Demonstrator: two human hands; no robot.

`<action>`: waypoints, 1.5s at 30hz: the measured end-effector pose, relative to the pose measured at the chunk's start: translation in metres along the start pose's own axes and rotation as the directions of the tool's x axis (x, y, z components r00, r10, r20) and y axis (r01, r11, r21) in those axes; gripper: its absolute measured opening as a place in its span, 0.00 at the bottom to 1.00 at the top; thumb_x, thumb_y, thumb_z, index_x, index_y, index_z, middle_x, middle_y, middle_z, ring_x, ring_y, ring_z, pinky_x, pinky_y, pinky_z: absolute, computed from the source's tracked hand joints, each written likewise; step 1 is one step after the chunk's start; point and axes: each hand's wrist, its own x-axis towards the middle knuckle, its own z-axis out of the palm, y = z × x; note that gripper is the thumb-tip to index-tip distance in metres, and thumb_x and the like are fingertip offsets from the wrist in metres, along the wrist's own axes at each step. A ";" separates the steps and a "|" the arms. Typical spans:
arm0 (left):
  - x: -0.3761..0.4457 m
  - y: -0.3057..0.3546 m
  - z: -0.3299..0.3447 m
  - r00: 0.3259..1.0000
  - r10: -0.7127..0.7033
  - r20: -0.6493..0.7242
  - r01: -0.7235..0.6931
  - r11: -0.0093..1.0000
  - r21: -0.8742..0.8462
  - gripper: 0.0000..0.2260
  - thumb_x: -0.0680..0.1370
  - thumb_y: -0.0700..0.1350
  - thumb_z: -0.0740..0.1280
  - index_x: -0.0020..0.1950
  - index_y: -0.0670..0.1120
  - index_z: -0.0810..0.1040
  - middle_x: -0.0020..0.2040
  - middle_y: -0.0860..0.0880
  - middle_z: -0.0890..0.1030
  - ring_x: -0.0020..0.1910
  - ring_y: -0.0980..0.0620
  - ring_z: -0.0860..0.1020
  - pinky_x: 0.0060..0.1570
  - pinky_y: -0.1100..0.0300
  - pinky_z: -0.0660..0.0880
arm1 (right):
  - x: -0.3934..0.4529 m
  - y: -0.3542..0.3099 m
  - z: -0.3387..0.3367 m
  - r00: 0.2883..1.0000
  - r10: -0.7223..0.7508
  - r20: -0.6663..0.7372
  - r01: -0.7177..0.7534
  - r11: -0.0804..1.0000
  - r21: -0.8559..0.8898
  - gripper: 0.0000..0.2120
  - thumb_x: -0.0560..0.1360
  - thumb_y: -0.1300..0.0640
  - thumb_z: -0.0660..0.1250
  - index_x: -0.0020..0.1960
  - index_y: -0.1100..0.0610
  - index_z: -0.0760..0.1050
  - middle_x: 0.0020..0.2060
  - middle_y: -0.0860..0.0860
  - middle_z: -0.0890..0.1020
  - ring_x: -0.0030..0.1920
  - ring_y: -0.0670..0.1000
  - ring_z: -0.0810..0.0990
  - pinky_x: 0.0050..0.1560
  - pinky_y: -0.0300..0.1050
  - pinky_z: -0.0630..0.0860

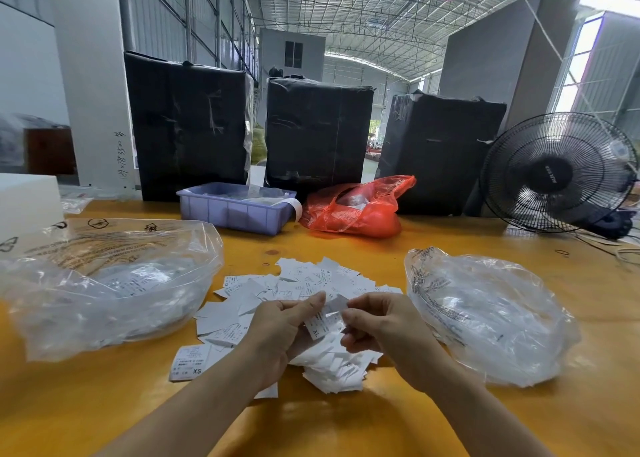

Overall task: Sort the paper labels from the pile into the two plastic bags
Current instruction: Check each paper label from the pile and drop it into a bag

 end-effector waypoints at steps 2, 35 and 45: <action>0.000 0.000 0.000 1.000 -0.004 0.001 0.004 1.000 0.002 0.10 0.67 0.40 0.73 0.41 0.33 0.81 0.36 0.40 0.83 0.32 0.48 0.82 0.29 0.61 0.78 | -0.001 -0.001 0.000 1.000 0.009 -0.009 -0.009 1.000 0.015 0.01 0.74 0.68 0.67 0.45 0.67 0.76 0.28 0.56 0.80 0.29 0.52 0.80 0.33 0.44 0.80; 0.001 0.013 -0.010 0.984 -0.129 0.120 0.098 0.967 0.234 0.14 0.65 0.42 0.74 0.45 0.34 0.82 0.37 0.39 0.83 0.26 0.52 0.77 0.26 0.64 0.76 | 0.004 0.000 -0.002 0.954 0.224 -0.198 -0.191 0.966 0.173 0.02 0.73 0.62 0.70 0.42 0.61 0.80 0.33 0.53 0.85 0.29 0.46 0.80 0.31 0.38 0.67; 0.003 0.038 -0.018 0.998 0.030 0.062 -0.050 0.938 0.342 0.03 0.71 0.38 0.73 0.40 0.38 0.82 0.30 0.47 0.81 0.25 0.57 0.75 0.26 0.67 0.73 | 0.001 -0.005 -0.006 0.963 0.210 -0.170 -0.180 0.968 0.175 0.04 0.74 0.61 0.68 0.48 0.60 0.79 0.38 0.54 0.86 0.36 0.49 0.81 0.38 0.44 0.68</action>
